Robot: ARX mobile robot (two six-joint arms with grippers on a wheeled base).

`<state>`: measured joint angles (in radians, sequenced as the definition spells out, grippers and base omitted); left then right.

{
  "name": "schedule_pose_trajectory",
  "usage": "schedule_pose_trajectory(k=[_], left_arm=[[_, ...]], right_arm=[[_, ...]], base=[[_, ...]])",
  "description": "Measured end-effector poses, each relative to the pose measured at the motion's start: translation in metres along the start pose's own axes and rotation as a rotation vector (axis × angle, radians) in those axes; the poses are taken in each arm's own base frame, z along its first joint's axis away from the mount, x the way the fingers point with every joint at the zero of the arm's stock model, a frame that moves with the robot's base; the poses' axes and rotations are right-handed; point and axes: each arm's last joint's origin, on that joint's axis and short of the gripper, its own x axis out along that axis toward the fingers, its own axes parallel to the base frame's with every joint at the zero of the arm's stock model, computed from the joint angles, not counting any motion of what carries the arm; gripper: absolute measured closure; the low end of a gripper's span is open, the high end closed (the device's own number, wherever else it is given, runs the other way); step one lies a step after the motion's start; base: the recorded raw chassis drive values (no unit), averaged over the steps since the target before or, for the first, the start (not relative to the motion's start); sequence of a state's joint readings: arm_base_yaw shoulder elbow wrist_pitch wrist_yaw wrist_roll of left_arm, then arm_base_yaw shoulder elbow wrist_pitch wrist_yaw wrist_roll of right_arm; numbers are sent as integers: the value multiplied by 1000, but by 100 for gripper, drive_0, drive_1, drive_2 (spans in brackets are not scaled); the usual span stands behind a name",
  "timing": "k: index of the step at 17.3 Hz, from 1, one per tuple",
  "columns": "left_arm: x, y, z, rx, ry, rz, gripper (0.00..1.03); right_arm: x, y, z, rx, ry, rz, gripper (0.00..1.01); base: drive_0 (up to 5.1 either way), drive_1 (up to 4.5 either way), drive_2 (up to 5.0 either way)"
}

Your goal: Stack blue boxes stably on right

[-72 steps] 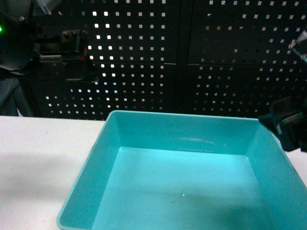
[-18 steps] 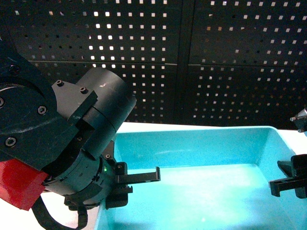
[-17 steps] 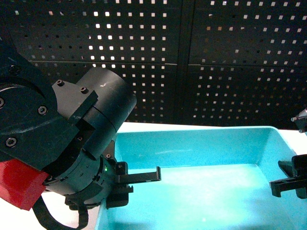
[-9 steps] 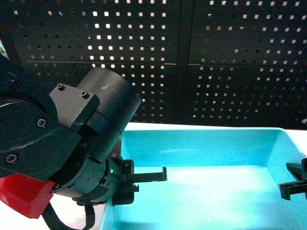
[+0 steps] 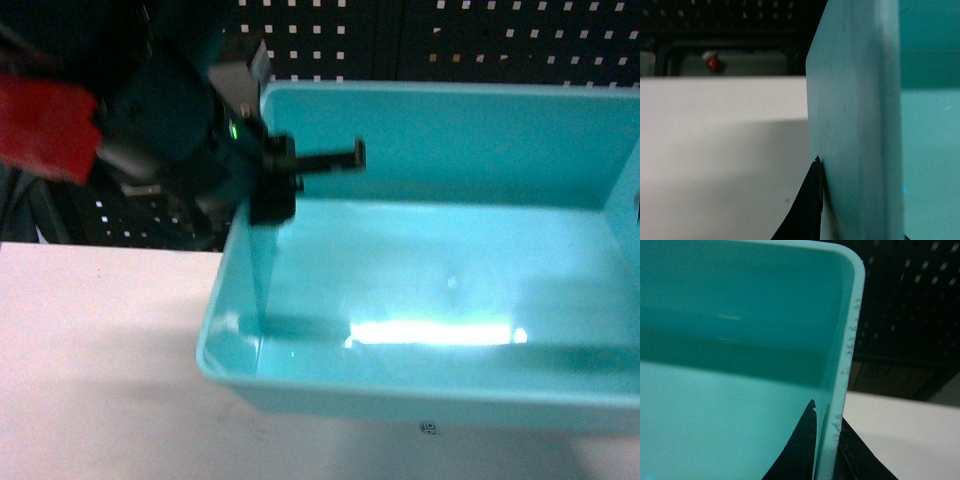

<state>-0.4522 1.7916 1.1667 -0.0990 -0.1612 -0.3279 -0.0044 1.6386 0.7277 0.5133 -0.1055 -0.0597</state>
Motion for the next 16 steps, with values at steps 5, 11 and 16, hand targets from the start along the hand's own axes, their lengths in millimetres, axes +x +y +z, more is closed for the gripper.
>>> schedule_pose_trajectory(k=[5, 11, 16], left_arm=[[-46, -8, 64, 20, -203, -85, 97], [-42, 3, 60, 40, -204, -88, 97], [-42, 3, 60, 41, -209, -90, 97]], right_arm=[[-29, -7, 75, 2, -233, -29, 94], [-33, -8, 67, 23, -229, -31, 94], [-34, -8, 67, 24, -234, -32, 94]], base=[[0, 0, 0], [0, 0, 0], [-38, -38, -38]])
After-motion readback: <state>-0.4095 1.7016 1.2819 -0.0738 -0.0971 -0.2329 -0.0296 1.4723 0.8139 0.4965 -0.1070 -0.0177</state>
